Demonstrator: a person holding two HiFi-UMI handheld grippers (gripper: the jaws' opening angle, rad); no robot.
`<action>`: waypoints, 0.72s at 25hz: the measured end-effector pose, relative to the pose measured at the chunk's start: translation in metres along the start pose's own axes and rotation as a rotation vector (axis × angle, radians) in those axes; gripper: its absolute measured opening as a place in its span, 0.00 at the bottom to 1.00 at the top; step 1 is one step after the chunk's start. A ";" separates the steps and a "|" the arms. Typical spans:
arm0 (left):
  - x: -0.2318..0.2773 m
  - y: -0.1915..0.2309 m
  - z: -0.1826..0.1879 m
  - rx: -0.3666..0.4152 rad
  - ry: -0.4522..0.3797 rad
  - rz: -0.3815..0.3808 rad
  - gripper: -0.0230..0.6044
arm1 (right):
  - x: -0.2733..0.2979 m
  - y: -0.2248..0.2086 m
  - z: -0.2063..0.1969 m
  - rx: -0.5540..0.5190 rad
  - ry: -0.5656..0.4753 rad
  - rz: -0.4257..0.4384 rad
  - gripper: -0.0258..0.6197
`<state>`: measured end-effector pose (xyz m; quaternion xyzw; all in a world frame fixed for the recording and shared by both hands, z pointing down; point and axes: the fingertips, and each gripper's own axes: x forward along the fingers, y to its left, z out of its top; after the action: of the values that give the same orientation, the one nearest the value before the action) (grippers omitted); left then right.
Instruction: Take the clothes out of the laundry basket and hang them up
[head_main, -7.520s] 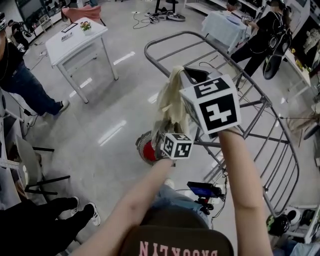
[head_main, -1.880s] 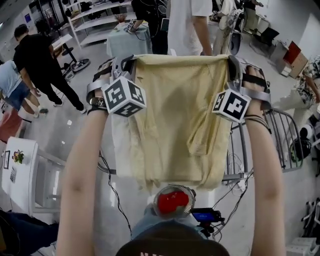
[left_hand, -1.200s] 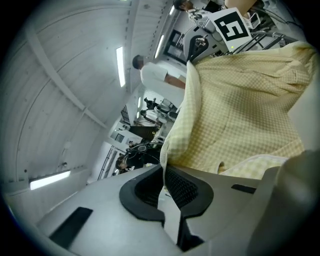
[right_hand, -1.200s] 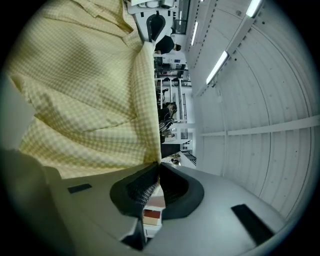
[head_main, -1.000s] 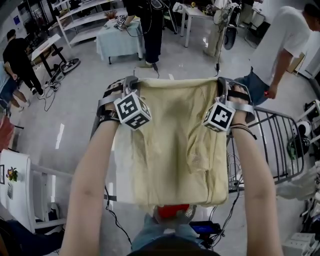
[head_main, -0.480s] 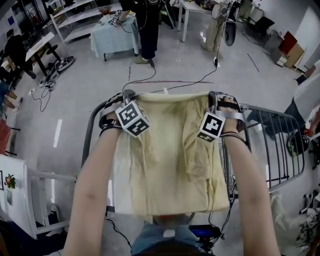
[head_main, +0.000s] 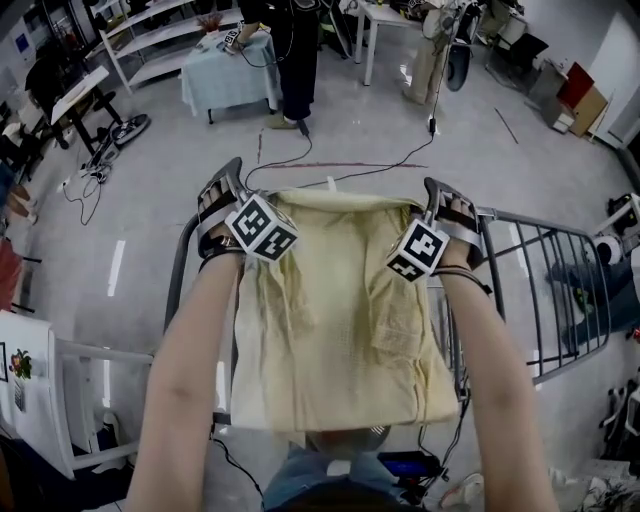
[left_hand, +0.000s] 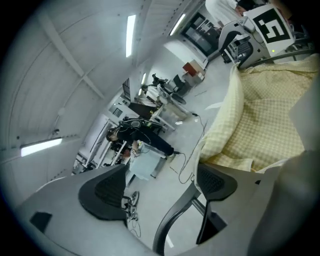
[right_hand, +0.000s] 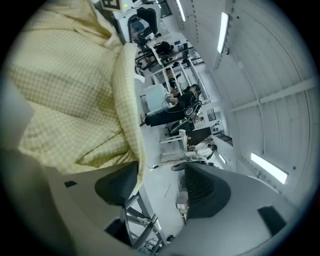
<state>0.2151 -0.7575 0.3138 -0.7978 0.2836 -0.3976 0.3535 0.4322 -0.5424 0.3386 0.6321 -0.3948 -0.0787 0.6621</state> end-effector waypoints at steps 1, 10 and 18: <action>-0.002 0.004 -0.001 -0.012 0.000 0.011 0.73 | -0.002 -0.002 0.000 0.016 -0.001 0.000 0.47; -0.030 0.002 0.000 -0.013 -0.002 0.036 0.81 | -0.033 -0.005 -0.009 0.017 -0.041 -0.018 0.50; -0.079 -0.001 0.003 -0.014 -0.023 0.068 0.82 | -0.082 -0.009 -0.025 0.043 -0.074 -0.051 0.50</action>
<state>0.1764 -0.6985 0.2790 -0.7948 0.3092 -0.3740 0.3645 0.3961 -0.4758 0.2988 0.6525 -0.4046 -0.1104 0.6312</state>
